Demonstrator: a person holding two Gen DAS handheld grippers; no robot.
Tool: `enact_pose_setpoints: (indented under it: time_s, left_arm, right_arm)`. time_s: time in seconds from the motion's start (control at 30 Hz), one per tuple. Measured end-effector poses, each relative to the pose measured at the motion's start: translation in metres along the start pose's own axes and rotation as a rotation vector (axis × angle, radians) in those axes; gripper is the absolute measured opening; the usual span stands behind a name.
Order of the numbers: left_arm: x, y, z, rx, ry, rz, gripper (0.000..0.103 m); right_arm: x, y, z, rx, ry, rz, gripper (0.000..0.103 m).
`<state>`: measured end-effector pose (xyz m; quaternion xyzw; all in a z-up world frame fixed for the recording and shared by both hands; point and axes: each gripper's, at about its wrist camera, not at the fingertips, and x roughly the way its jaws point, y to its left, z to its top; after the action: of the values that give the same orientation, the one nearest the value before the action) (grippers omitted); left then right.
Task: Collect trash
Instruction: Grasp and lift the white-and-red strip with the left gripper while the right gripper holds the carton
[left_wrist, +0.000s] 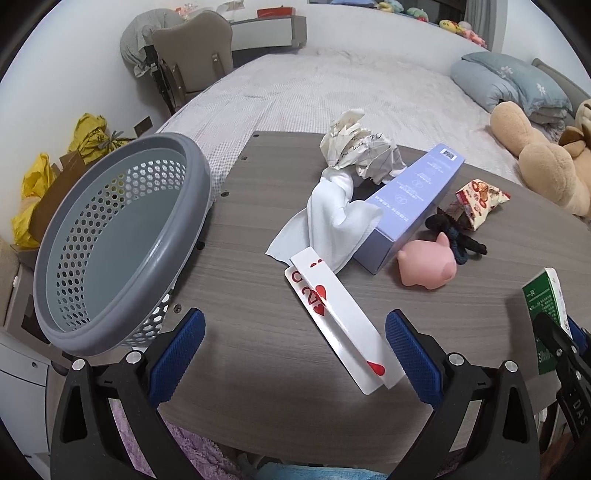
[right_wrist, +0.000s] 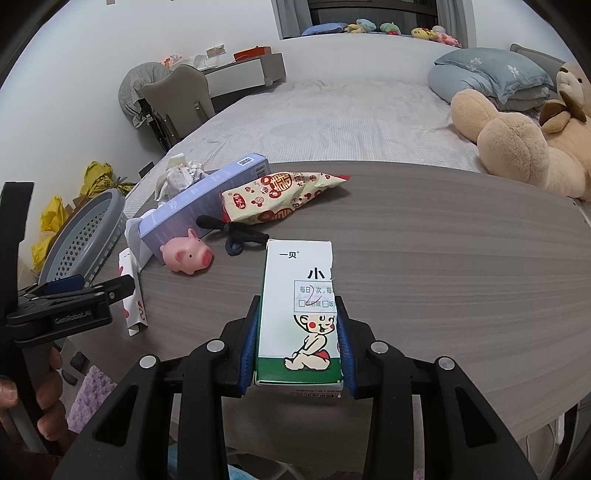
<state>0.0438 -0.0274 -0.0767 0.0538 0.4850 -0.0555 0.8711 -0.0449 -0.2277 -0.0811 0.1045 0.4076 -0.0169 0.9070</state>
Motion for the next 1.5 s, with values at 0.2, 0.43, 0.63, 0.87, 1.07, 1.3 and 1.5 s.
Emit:
enact_pose_setpoints:
  time_s: [0.2,0.43,0.63,0.87,1.07,1.3,1.5]
  left_arm:
    - [0.009,-0.002,0.003,-0.015,0.021,0.009,0.096]
    - [0.017,-0.008,0.003,-0.005,0.039,0.016,0.087]
    - [0.019,-0.009,0.002,0.003,0.050,-0.003,0.073]
    - [0.013,-0.002,-0.003,0.004,0.052,-0.050,0.045]
    - [0.005,0.002,-0.011,0.029,0.048,-0.084,0.023]
    - [-0.002,0.007,-0.017,0.042,0.047,-0.106,0.017]
    - [-0.014,0.014,-0.018,0.047,0.014,-0.099,0.017]
  right_arm:
    - [0.005,-0.003,-0.001,0.012,0.011,0.011,0.036]
    - [0.007,-0.006,-0.003,0.026,0.015,0.018,0.036]
    - [0.007,-0.006,-0.004,0.036,0.015,0.021,0.036]
    - [0.002,-0.004,-0.002,0.035,0.001,0.026,0.036]
    - [-0.002,0.001,-0.001,0.032,-0.007,0.032,0.036]
    - [-0.006,0.008,-0.002,0.025,-0.011,0.036,0.036]
    - [-0.014,0.016,0.000,0.015,-0.020,0.039,0.036]
